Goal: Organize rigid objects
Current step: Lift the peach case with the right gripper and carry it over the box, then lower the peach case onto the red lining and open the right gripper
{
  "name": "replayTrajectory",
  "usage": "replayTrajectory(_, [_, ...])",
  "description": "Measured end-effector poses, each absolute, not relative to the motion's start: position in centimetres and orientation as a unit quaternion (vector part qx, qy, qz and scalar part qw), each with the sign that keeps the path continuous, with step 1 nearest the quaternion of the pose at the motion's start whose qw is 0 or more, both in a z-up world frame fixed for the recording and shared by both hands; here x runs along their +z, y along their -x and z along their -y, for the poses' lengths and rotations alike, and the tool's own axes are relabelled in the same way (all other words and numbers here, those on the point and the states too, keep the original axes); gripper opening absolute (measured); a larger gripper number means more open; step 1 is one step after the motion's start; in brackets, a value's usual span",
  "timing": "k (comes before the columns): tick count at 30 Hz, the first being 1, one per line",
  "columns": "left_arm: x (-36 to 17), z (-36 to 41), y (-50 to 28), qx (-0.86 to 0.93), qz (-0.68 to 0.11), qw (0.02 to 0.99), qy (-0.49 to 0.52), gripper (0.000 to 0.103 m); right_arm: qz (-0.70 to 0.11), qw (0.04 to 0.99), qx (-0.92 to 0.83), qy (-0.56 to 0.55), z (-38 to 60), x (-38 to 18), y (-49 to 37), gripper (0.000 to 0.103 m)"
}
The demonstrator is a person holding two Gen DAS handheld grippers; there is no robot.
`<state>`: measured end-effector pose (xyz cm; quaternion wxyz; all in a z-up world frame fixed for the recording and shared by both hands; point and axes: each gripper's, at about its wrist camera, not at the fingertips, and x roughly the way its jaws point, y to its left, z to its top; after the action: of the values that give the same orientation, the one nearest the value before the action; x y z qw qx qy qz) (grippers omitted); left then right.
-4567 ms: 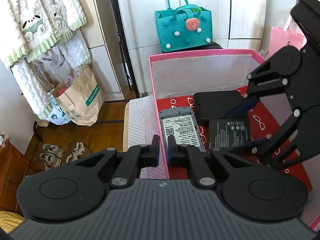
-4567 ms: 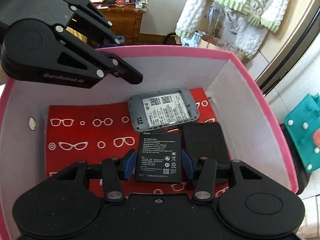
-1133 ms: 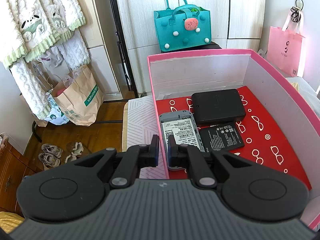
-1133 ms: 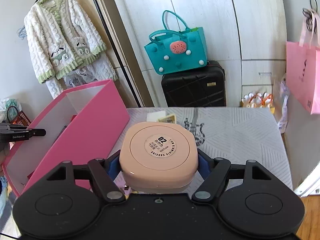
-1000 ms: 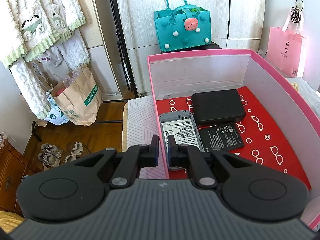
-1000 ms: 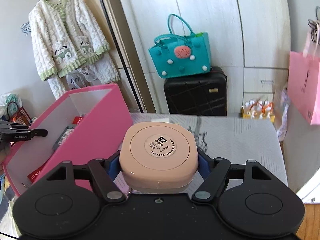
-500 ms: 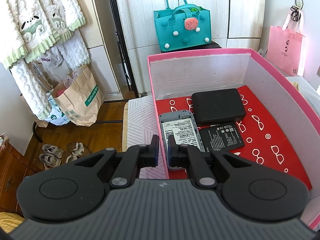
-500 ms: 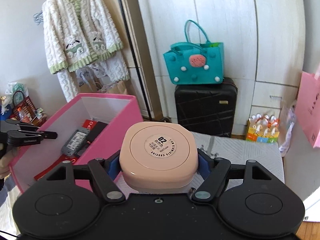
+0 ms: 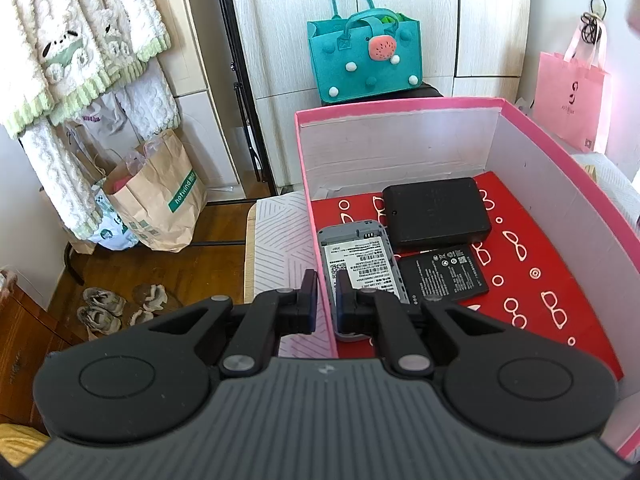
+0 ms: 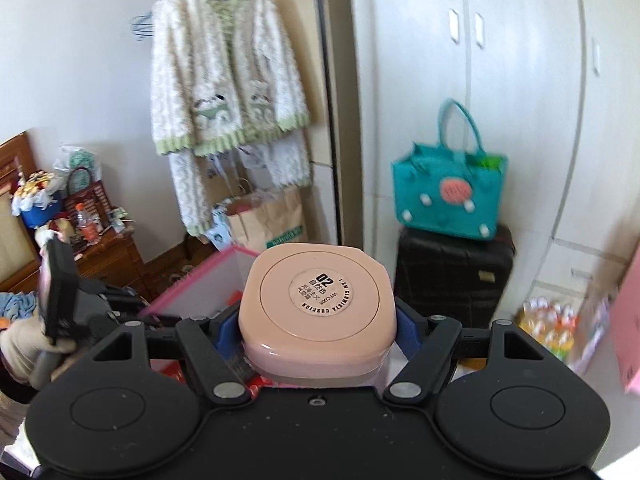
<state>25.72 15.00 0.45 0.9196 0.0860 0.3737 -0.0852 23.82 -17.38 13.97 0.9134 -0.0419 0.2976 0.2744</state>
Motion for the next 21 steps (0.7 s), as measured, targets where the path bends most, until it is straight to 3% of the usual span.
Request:
replayTrajectory(8, [0.4,-15.2,-25.7,-0.087,-0.374,0.920,-0.079,0.008,-0.291,0.893,0.342,0.030,12.7,14.6,-25.2,0.078])
replayTrajectory(21, [0.5,-15.3,-25.7,-0.089,-0.373,0.921,-0.069,0.008,-0.397,0.835,0.362,0.116,7.3,4.2,-26.9,0.078])
